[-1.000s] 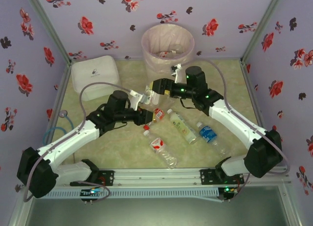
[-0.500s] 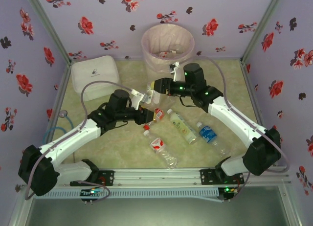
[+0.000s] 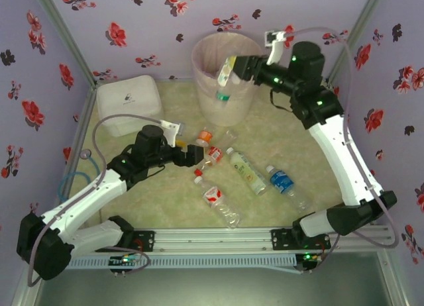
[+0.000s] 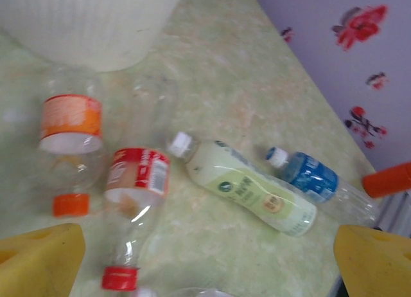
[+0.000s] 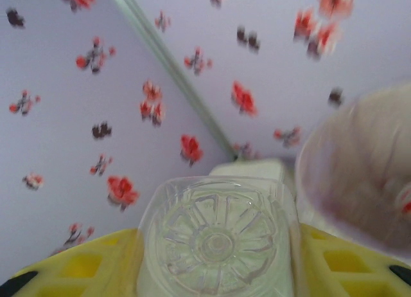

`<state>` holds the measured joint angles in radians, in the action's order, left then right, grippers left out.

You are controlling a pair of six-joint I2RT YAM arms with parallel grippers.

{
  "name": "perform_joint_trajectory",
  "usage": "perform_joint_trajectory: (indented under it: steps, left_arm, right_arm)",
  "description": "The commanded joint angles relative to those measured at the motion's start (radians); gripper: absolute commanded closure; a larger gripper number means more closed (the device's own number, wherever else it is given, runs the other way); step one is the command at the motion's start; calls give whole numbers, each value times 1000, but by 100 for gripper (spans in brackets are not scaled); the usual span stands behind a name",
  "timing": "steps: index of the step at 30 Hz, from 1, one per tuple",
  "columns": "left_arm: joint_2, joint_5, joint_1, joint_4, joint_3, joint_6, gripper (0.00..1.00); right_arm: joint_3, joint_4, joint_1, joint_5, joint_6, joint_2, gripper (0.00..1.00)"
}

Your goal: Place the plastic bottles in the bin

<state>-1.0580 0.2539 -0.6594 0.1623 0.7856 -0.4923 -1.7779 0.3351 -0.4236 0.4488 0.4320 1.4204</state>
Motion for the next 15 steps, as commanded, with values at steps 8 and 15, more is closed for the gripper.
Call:
perform_joint_trajectory:
  steps: [8,15]
  left_arm:
    - [-8,-139,14,98,-59,-148,1]
    - [13,-140,-3,102,-87,-180,7]
  right_arm:
    - [-236,-141,33,-353,-269,207,100]
    - [-464,-56,39,-356,-274,459,100]
